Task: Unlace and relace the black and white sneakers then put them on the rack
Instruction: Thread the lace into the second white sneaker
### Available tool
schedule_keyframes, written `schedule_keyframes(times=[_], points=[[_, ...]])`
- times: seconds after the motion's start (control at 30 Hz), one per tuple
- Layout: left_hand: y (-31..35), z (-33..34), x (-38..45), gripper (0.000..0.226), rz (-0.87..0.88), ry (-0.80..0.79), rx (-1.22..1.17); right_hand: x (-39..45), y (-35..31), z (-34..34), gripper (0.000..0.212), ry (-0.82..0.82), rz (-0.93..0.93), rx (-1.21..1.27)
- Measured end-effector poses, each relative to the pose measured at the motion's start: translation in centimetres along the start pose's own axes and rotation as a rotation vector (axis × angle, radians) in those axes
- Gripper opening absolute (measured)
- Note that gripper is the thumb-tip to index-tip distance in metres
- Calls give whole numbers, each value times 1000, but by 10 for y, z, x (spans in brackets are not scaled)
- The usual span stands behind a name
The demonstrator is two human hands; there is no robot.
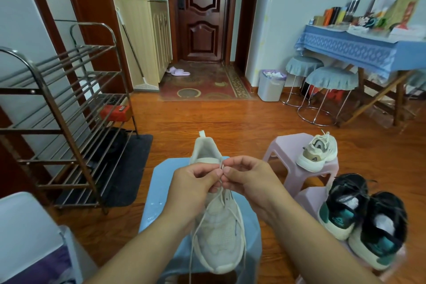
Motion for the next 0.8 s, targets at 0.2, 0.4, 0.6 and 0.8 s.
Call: schedule_keyframes(times=[0.2,0.4,0.6,0.8], points=[[1,-1,-1,12,8,-5,24,-5,-3,-1,15,44,-3,10],[4,-1,1,11,77,9,102,-7,3,-2,10,54,38,53],[18,-9,0,10,219,131,170,-6,-2,0,9,2,21,112],[12,-5,-1,12,118,51,168,-2,-1,0,47,-148,-168,-432]])
Point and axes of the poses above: each hand's wrist, its own x-axis towards the middle knuckle, its own z-axis out of the palm, y = z × x, the point moved 8 cm from there along x, towards the middle knuckle, and after that the axes turned 13 degrees about y, right-handed, at the moved point
